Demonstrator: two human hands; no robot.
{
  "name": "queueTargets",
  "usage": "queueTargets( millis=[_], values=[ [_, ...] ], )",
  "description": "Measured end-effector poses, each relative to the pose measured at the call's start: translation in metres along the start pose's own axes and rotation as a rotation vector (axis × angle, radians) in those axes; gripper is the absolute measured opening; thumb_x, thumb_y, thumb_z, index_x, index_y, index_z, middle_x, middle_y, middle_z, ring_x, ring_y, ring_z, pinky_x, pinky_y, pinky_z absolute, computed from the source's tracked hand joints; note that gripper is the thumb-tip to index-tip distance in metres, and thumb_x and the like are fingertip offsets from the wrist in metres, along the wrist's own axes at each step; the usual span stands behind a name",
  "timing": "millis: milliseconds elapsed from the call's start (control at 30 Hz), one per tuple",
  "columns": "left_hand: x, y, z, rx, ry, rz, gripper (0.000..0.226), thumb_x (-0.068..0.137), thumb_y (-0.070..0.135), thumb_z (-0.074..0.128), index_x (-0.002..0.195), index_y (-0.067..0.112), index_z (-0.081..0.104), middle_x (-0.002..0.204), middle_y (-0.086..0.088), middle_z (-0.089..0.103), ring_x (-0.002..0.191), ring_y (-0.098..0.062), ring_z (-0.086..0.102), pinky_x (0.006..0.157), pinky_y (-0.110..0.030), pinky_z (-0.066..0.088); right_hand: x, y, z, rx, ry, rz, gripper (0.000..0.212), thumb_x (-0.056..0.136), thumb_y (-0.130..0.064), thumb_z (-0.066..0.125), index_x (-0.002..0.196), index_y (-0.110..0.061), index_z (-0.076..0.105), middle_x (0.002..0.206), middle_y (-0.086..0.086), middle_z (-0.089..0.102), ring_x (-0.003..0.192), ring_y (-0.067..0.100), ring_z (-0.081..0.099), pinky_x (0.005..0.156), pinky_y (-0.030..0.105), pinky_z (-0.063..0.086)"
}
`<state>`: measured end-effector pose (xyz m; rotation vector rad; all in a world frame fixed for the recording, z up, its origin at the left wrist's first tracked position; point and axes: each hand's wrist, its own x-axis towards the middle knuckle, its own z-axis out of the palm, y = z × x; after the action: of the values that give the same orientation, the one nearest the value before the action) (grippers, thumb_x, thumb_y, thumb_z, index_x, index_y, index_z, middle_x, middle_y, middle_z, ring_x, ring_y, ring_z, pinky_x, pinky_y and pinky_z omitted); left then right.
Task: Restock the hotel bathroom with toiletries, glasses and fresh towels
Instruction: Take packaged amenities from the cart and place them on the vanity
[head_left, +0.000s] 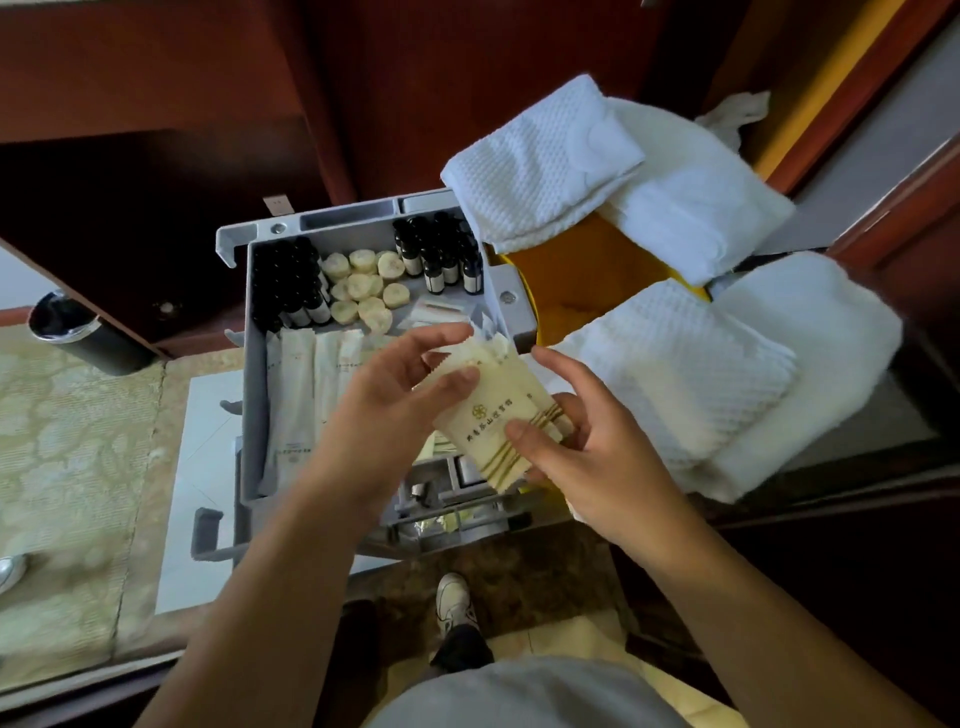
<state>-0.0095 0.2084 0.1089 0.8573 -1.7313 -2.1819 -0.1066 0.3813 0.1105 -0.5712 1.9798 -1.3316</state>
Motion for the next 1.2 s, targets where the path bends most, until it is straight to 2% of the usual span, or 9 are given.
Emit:
queueTargets(
  millis=[100, 200, 400, 600, 767, 833, 900, 1000, 1200],
  values=[
    [-0.016, -0.016, 0.022, 0.005, -0.022, -0.052, 0.027, 0.093, 0.016, 0.071, 0.115, 0.031, 0.073, 0.109, -0.003, 0.075, 0.105, -0.026, 0.075, 0.086, -0.042, 0.061, -0.025, 0.014, -0.020, 0.020, 0.034, 0.038, 0.060, 0.094, -0.035, 0.073, 0.145, -0.049, 0.044, 0.106, -0.006, 0.077, 0.091, 0.007, 0.077, 0.078, 0.033, 0.065],
    [-0.036, -0.031, 0.043, 0.004, -0.079, -0.123, 0.034, 0.095, 0.015, 0.070, 0.126, 0.029, 0.067, 0.108, 0.002, 0.078, 0.104, -0.023, 0.076, 0.087, -0.041, 0.061, -0.047, 0.031, -0.036, 0.070, 0.027, 0.078, 0.059, 0.095, -0.028, 0.073, 0.144, -0.048, 0.046, 0.109, -0.002, 0.077, 0.093, 0.012, 0.077, 0.075, 0.036, 0.066],
    [-0.095, -0.068, 0.090, 0.103, -0.164, -0.155, 0.036, 0.097, 0.016, 0.070, 0.130, 0.027, 0.061, 0.113, 0.004, 0.077, 0.108, -0.016, 0.075, 0.091, -0.036, 0.062, -0.108, 0.073, -0.066, 0.094, 0.024, 0.100, 0.061, 0.097, -0.017, 0.071, 0.146, -0.043, 0.047, 0.107, 0.000, 0.078, 0.092, 0.016, 0.077, 0.068, 0.031, 0.062],
    [-0.157, -0.117, 0.136, 0.201, -0.127, -0.134, 0.038, 0.094, 0.021, 0.075, 0.129, 0.031, 0.062, 0.116, 0.004, 0.077, 0.107, -0.014, 0.074, 0.096, -0.042, 0.061, -0.172, 0.117, -0.092, 0.049, -0.017, 0.170, 0.059, 0.099, -0.017, 0.069, 0.146, -0.045, 0.047, 0.109, -0.005, 0.078, 0.092, 0.013, 0.077, 0.066, 0.030, 0.061],
    [-0.218, -0.153, 0.168, 0.213, -0.081, -0.143, 0.035, 0.095, 0.023, 0.074, 0.126, 0.033, 0.063, 0.111, 0.012, 0.077, 0.104, -0.008, 0.075, 0.090, -0.037, 0.063, -0.231, 0.147, -0.102, 0.024, -0.041, 0.200, 0.054, 0.101, -0.017, 0.066, 0.145, -0.043, 0.050, 0.112, -0.001, 0.075, 0.086, 0.017, 0.078, 0.065, 0.034, 0.063],
    [-0.239, -0.165, 0.176, 0.230, -0.066, -0.142, 0.034, 0.096, 0.023, 0.073, 0.126, 0.032, 0.063, 0.113, 0.011, 0.077, 0.105, -0.006, 0.074, 0.088, -0.034, 0.063, -0.248, 0.159, -0.102, 0.032, -0.047, 0.205, 0.054, 0.100, -0.017, 0.066, 0.145, -0.043, 0.051, 0.117, 0.000, 0.072, 0.088, 0.017, 0.079, 0.072, 0.043, 0.065],
    [-0.259, -0.173, 0.180, 0.227, -0.036, -0.145, 0.032, 0.096, 0.022, 0.072, 0.126, 0.031, 0.063, 0.115, 0.007, 0.077, 0.103, -0.007, 0.075, 0.083, -0.028, 0.063, -0.264, 0.167, -0.102, 0.040, -0.063, 0.199, 0.054, 0.100, -0.015, 0.066, 0.145, -0.041, 0.051, 0.118, 0.000, 0.073, 0.089, 0.017, 0.079, 0.073, 0.043, 0.066],
    [-0.286, -0.177, 0.182, 0.174, -0.004, -0.152, 0.033, 0.097, 0.019, 0.071, 0.127, 0.029, 0.062, 0.114, 0.003, 0.077, 0.102, -0.013, 0.076, 0.079, -0.029, 0.063, -0.282, 0.169, -0.099, 0.017, -0.128, 0.168, 0.056, 0.101, -0.014, 0.066, 0.146, -0.042, 0.049, 0.114, -0.001, 0.075, 0.089, 0.015, 0.079, 0.069, 0.036, 0.065],
    [-0.322, -0.174, 0.166, 0.149, 0.107, -0.139, 0.035, 0.098, 0.019, 0.069, 0.130, 0.030, 0.059, 0.114, -0.003, 0.075, 0.093, -0.017, 0.078, 0.071, -0.026, 0.063, -0.299, 0.161, -0.073, -0.010, -0.303, 0.101, 0.072, 0.100, -0.011, 0.066, 0.153, -0.049, 0.036, 0.106, -0.005, 0.080, 0.094, 0.016, 0.078, 0.078, 0.042, 0.066]
  ],
)
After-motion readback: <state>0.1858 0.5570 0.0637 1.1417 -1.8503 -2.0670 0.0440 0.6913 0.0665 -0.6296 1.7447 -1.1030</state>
